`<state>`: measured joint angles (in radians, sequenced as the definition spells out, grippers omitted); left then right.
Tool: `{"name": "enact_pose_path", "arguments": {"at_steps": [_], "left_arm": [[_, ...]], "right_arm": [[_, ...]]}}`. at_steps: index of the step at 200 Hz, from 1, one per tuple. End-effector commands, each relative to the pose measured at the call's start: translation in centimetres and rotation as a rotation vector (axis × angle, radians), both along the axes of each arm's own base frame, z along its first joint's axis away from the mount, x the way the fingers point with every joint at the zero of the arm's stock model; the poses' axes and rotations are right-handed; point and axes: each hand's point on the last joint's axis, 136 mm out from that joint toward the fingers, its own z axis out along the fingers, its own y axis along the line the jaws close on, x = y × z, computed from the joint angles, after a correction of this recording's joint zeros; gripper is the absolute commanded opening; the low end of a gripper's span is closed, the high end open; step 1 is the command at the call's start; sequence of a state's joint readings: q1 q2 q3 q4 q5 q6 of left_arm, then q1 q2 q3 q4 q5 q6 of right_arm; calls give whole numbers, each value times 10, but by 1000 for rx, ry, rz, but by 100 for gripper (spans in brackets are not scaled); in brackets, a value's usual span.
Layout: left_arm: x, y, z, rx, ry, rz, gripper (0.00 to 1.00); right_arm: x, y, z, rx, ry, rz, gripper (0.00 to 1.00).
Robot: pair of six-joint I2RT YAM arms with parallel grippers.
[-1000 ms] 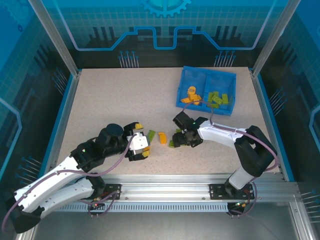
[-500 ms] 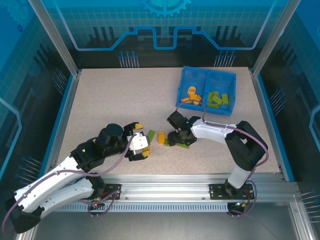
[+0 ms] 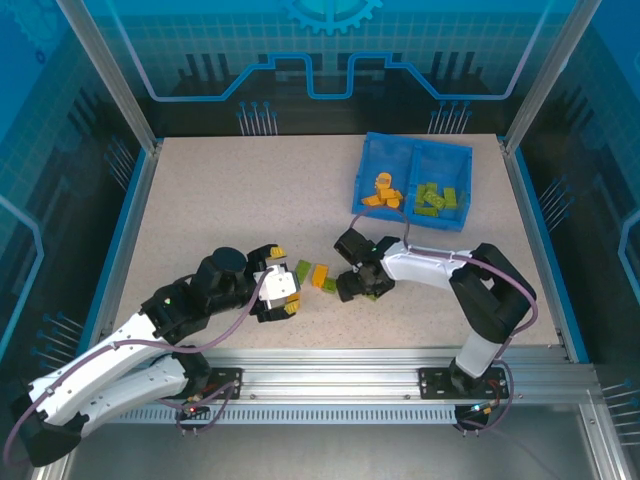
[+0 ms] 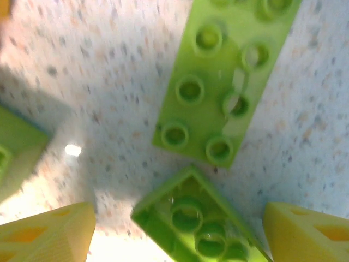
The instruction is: Sort the legos into containers by color
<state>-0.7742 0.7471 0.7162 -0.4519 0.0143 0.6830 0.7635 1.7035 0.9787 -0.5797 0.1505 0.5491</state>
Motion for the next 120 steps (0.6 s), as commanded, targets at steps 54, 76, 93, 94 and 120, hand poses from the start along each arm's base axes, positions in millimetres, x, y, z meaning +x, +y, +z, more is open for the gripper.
{"name": "enact_pose_path", "arguments": {"at_steps": [54, 76, 93, 94, 120], "left_arm": [[1, 1, 2, 7, -4, 0, 99], [-5, -2, 2, -5, 8, -34, 99], [-11, -5, 2, -17, 9, -74, 99], [-11, -5, 3, -18, 7, -75, 99], [-14, -6, 7, -42, -19, -91, 99]], "right_arm": [[-25, -20, -12, -103, 77, 30, 46], [-20, -21, -5, -101, 44, 17, 38], [-13, -14, 15, -41, -15, 7, 32], [-13, -14, 16, -36, -20, 5, 31], [6, -13, 65, 73, -153, -49, 28]]}}
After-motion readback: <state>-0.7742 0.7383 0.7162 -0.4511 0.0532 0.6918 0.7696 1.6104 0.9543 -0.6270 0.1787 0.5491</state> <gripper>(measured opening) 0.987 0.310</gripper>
